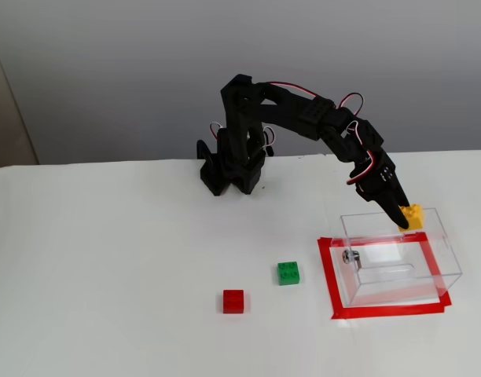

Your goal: Pick the yellow lego brick and place it into the transparent box

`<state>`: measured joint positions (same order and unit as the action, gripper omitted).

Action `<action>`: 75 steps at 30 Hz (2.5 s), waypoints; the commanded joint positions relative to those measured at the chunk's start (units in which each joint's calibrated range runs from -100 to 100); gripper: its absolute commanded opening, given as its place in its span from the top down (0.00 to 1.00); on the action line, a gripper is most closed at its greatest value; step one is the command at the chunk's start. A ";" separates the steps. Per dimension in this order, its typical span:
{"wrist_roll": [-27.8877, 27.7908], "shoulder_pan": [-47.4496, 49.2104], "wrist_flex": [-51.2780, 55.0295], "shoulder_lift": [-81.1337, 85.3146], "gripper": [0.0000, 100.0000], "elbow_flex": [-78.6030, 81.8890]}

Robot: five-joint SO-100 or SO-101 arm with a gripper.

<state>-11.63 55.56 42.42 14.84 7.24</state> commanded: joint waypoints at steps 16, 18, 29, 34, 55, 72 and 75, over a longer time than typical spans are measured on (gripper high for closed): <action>-0.01 -1.10 0.32 0.39 0.80 -2.17; -0.01 -1.17 0.32 0.39 0.75 -2.08; -0.06 -1.25 0.32 0.39 0.64 -1.90; -0.12 -1.99 0.32 0.39 0.64 -1.81; -0.06 -17.88 8.50 9.98 0.83 2.26; -0.01 -41.40 8.50 33.99 0.97 23.87; -0.01 -45.32 8.50 37.64 0.98 27.03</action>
<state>-11.63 12.93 50.90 48.75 32.83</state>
